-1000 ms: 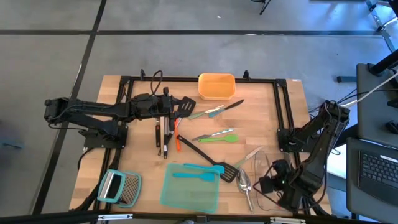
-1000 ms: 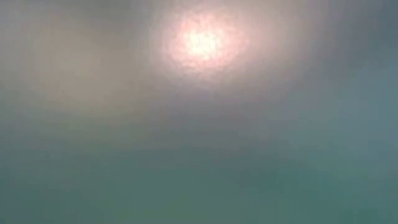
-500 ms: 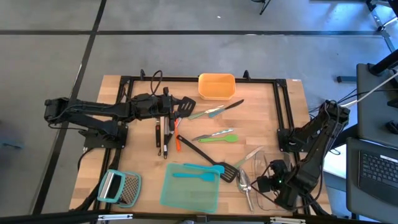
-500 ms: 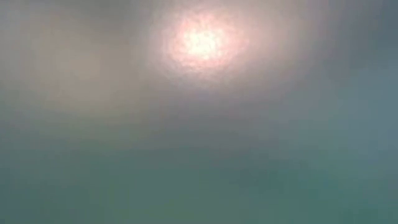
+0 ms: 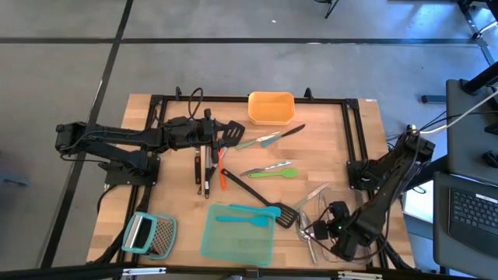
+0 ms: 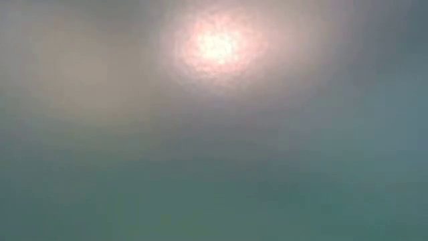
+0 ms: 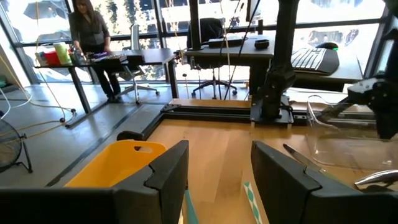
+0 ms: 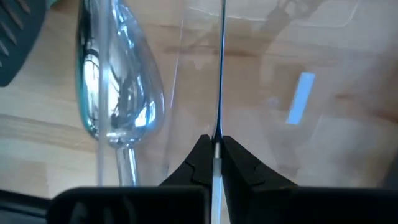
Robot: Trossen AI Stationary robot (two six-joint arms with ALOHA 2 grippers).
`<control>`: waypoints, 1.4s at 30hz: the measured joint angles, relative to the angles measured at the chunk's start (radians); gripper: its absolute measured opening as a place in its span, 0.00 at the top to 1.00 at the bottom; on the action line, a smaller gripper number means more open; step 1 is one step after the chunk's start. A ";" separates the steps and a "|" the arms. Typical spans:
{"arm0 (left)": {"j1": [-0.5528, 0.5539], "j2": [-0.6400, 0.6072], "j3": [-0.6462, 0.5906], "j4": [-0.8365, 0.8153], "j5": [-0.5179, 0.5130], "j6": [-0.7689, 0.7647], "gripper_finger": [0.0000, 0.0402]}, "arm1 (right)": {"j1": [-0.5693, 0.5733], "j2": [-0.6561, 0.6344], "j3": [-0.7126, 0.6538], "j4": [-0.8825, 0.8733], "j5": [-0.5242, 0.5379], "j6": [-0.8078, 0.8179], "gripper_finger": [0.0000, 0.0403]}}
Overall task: Pick & Place Kitchen Items
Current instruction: Put the orange table knife into the transparent bin
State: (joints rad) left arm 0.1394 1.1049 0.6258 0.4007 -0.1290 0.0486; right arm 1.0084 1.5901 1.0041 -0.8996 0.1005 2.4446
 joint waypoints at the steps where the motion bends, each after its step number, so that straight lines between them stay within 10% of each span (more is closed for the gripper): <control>1: 0.000 0.000 0.000 0.000 0.000 0.000 0.58 | -0.002 0.004 -0.010 0.015 0.000 -0.004 0.97; 42: 0.000 0.000 0.000 -0.001 0.000 -0.004 0.58 | -0.027 0.015 -0.099 0.168 -0.061 -0.018 0.93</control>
State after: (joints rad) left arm 0.1394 1.1049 0.6258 0.4000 -0.1291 0.0444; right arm 0.9813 1.6051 0.9047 -0.7315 0.0398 2.4268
